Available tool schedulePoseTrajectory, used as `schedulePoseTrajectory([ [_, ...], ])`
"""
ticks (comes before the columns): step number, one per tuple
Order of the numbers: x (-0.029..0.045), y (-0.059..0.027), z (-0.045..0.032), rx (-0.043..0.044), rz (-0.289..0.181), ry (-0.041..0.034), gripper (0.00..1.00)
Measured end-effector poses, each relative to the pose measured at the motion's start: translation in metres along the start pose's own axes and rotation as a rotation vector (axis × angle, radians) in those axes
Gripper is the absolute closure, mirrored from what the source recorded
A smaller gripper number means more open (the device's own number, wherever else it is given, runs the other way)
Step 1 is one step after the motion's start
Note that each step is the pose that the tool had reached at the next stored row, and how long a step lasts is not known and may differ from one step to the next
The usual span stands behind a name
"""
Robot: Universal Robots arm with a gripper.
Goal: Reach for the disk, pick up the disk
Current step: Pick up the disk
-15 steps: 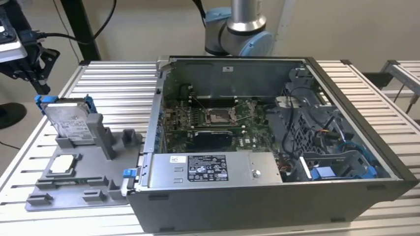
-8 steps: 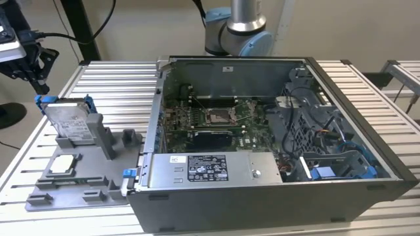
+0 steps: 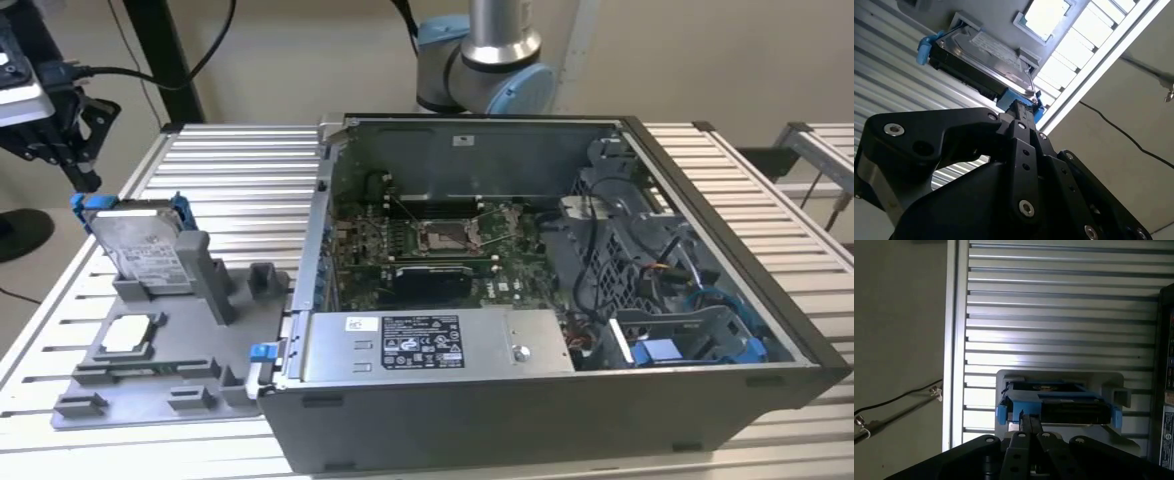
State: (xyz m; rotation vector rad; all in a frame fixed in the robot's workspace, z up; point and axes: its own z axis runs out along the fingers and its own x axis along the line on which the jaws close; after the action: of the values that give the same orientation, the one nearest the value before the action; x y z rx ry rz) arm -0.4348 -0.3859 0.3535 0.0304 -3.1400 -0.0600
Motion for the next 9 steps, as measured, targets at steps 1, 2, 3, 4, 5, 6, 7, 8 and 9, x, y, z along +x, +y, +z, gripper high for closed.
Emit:
schedulePoseTrajectory([
  [1, 0.0, 0.0, 0.0, 0.0, -0.002, 0.0001, 1.0],
  [2, 0.0, 0.0, 0.0, 0.0, -0.006, 0.0002, 1.0],
  [3, 0.0, 0.0, 0.0, 0.0, -0.012, 0.0005, 1.0],
  [4, 0.0, 0.0, 0.0, 0.0, -0.02, 0.0008, 1.0],
  [5, 0.0, 0.0, 0.0, 0.0, -0.029, 0.0011, 1.0],
  [6, 0.0, 0.0, 0.0, 0.0, -0.037, 0.0014, 1.0],
  [7, 0.0, 0.0, 0.0, 0.0, -0.047, 0.0018, 1.0],
  [8, 0.0, 0.0, 0.0, 0.0001, -0.056, 0.0021, 1.0],
  [9, 0.0, 0.0, 0.0, 0.0001, -0.066, 0.0026, 1.0],
])
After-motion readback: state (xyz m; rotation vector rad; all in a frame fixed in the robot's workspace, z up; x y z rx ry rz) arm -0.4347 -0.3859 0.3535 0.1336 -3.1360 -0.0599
